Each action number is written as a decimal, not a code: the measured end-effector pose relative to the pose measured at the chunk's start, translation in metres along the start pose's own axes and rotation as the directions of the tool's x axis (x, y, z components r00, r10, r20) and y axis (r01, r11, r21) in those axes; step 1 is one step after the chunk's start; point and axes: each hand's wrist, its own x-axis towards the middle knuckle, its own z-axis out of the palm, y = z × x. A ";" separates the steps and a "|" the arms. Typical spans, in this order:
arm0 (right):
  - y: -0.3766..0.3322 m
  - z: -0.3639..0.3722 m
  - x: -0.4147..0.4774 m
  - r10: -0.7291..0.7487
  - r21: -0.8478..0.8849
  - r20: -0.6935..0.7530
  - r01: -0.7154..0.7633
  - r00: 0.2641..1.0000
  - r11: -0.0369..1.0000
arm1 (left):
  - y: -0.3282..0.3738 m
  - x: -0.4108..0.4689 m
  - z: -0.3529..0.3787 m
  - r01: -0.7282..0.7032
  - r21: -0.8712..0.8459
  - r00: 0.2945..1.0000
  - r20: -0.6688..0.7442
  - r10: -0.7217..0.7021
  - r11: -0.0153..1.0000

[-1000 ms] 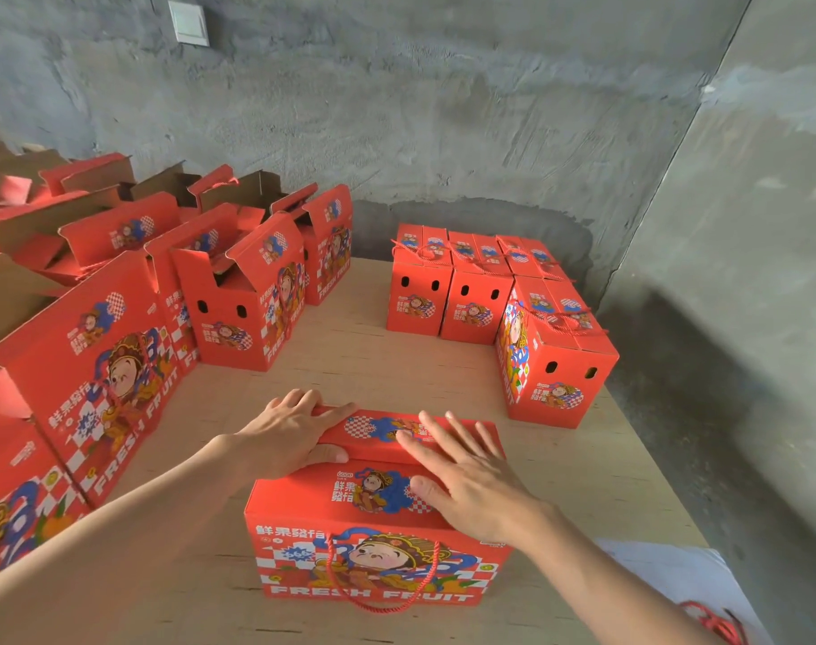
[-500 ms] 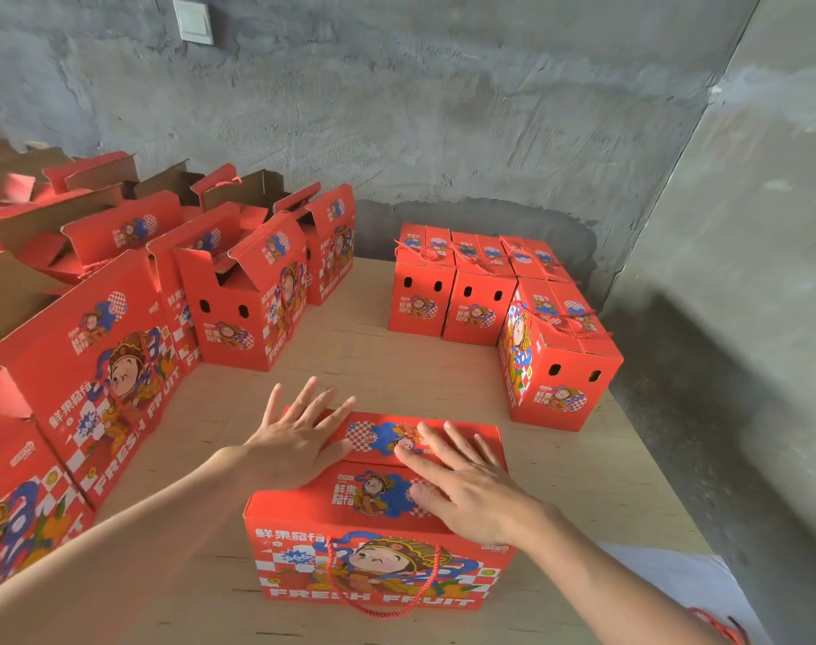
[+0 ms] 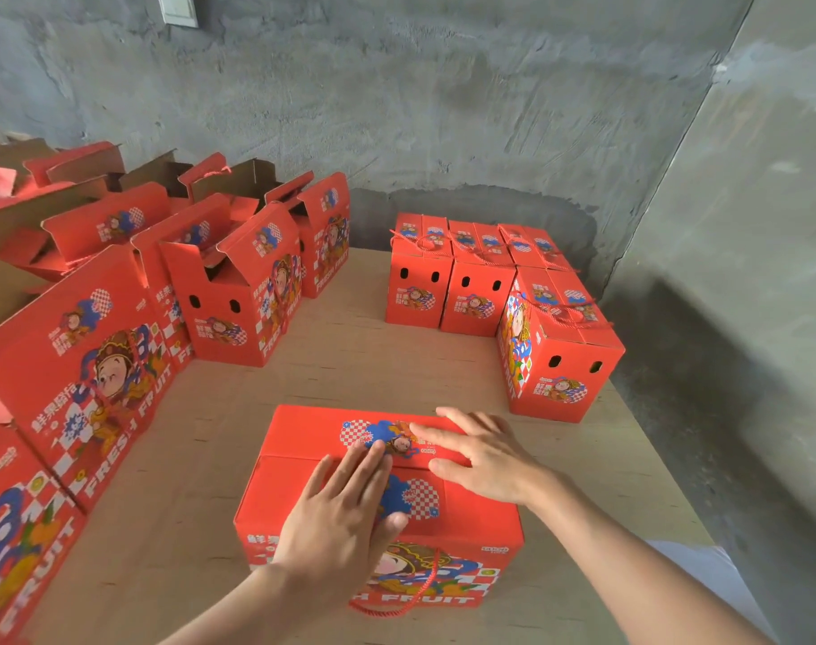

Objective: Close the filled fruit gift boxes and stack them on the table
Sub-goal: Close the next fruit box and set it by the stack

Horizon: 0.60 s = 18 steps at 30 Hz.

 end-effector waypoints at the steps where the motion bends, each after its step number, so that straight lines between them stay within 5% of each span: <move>1: 0.001 0.001 -0.001 0.001 0.013 -0.005 -0.001 1.000 1.000 | -0.005 0.001 -0.002 -0.012 0.007 1.000 0.004 0.012 1.000; 5: 0.009 0.004 -0.014 0.054 0.104 -0.021 -0.051 0.998 0.993 | -0.038 0.019 -0.012 -0.102 -0.056 0.992 0.068 0.105 0.993; 9: -0.003 0.017 -0.032 0.187 0.120 -0.195 -0.166 0.963 0.979 | -0.074 0.059 -0.009 -0.296 -0.014 0.951 0.091 0.296 0.955; 13: -0.018 0.026 -0.036 0.260 0.063 -0.292 -0.253 0.920 0.965 | -0.065 0.075 -0.010 -0.218 0.038 0.968 0.136 0.211 0.975; 16: -0.022 0.029 -0.041 0.292 0.035 -0.330 -0.298 0.898 0.954 | -0.014 0.053 0.009 -0.139 -0.072 0.990 0.012 0.140 0.988; 18: -0.026 0.033 -0.045 0.300 -0.006 -0.362 -0.324 0.883 0.946 | 0.015 0.034 0.013 -0.211 -0.101 0.970 -0.140 0.197 0.972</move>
